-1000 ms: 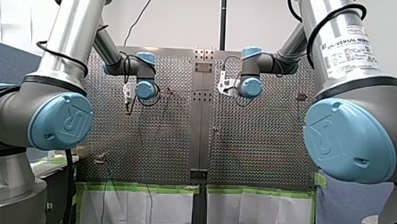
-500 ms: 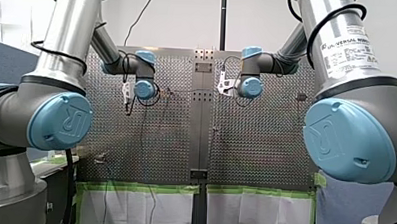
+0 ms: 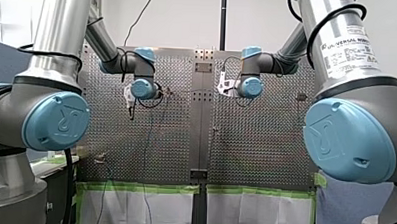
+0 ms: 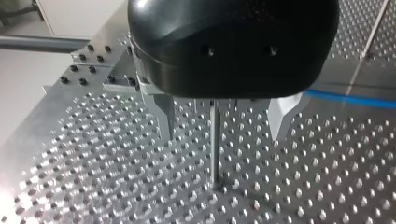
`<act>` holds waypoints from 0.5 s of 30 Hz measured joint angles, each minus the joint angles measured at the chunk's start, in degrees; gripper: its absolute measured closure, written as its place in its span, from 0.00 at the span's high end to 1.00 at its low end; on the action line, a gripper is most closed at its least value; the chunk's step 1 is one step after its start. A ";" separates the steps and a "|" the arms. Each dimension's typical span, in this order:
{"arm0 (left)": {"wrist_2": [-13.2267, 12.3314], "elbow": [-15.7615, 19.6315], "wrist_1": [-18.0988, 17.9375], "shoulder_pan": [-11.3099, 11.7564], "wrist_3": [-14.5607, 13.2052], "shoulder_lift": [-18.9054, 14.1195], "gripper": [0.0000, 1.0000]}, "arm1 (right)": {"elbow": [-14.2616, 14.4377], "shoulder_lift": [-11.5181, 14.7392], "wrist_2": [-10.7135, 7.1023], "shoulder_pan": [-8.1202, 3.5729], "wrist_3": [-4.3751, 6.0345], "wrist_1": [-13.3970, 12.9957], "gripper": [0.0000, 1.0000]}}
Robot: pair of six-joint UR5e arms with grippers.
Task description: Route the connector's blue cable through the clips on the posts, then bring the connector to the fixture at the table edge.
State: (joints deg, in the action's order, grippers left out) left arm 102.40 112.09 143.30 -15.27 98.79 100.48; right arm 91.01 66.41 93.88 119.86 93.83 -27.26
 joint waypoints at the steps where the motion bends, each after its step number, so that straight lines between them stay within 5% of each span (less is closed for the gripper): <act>1: -0.14 0.28 -0.03 -0.11 0.29 -0.37 1.00 | 0.00 0.00 0.00 0.00 -0.01 0.06 0.00; 15: -0.67 2.76 0.01 -3.61 2.83 -4.08 1.00 | 0.00 0.00 0.00 0.00 -0.01 0.19 0.00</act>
State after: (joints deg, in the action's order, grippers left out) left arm 101.73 114.86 143.31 -18.87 101.61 96.40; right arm 91.01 66.41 93.87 119.85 93.82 -27.08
